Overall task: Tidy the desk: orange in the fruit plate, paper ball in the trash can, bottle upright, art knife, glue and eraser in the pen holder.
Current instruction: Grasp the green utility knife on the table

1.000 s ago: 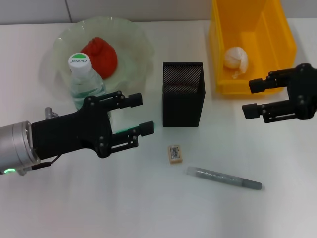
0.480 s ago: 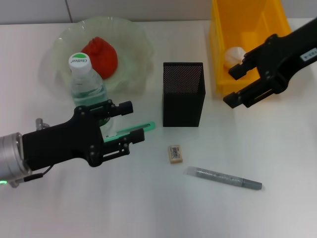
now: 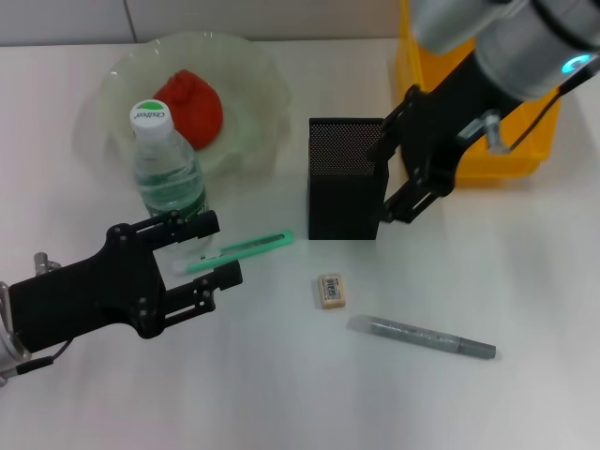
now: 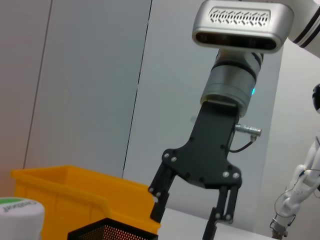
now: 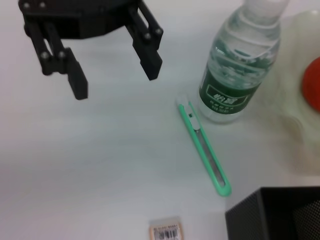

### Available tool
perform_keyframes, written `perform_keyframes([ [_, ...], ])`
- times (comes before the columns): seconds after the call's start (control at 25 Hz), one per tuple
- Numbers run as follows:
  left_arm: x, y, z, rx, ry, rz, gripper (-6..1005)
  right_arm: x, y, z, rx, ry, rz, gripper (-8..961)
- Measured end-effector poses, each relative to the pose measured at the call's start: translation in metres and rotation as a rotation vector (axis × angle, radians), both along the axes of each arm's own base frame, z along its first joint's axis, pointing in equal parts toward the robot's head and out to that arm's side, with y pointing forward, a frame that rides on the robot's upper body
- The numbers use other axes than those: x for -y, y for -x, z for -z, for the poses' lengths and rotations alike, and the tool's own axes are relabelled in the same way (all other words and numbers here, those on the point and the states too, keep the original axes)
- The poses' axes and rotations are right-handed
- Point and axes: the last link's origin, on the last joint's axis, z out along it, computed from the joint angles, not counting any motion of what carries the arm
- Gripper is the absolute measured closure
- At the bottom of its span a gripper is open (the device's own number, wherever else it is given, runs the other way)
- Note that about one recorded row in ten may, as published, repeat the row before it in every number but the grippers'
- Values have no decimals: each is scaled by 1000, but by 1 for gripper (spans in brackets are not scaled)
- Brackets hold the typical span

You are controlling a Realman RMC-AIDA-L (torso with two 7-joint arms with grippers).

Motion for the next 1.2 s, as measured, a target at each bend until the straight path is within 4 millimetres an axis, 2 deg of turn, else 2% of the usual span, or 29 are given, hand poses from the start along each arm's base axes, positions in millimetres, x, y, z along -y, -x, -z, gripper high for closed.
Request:
perform_keyframes([
  [0.28, -3, 0, -2, -15, -7, 8, 350, 0, 1, 8, -55, 14, -6, 232],
  [0.36, -3, 0, -2, -15, -7, 8, 350, 5, 0, 6, -115, 20, 3, 232],
  [0.52, -11, -7, -5, -25, -31, 38, 350, 30, -26, -16, -382, 2, 18, 231],
  [0.56, -11, -7, -5, -25, -31, 38, 350, 30, -26, -16, -382, 2, 18, 231],
  [0.6, -13, -8, -6, -25, -35, 44, 351, 42, -41, -28, -495, -27, 26, 231],
  [0.68, -18, -10, -9, -21, -55, 44, 351, 48, -48, -32, -548, -37, 32, 231],
  [0.72, -20, -11, -10, -19, -62, 43, 351, 62, -66, -43, -673, -60, 43, 231],
  [0.76, -20, -11, -10, -19, -62, 43, 351, 62, -66, -43, -673, -60, 43, 231],
  [0.84, -22, -12, -10, -18, -64, 47, 351, 76, -86, -54, -804, -88, 52, 231],
  [0.88, -22, -12, -10, -18, -64, 47, 351, 85, -97, -60, -886, -110, 50, 231],
  [0.92, -28, -16, -12, -18, -71, 55, 351, 99, -118, -65, -1016, -151, 57, 231],
  [0.96, -28, -16, -12, -18, -71, 55, 351, 99, -118, -65, -1016, -151, 57, 231],
  [1.0, -29, -17, -12, -17, -74, 56, 351, 104, -127, -67, -1077, -171, 61, 231],
  [1.08, -29, -17, -12, -17, -74, 56, 351, 117, -149, -66, -1197, -219, 83, 231],
  [1.12, -34, -21, -10, -17, -67, 67, 351, 129, -170, -61, -1298, -270, 119, 231],
  [1.2, -35, -24, -9, -21, -56, 74, 351, 133, -178, -57, -1337, -294, 135, 231],
])
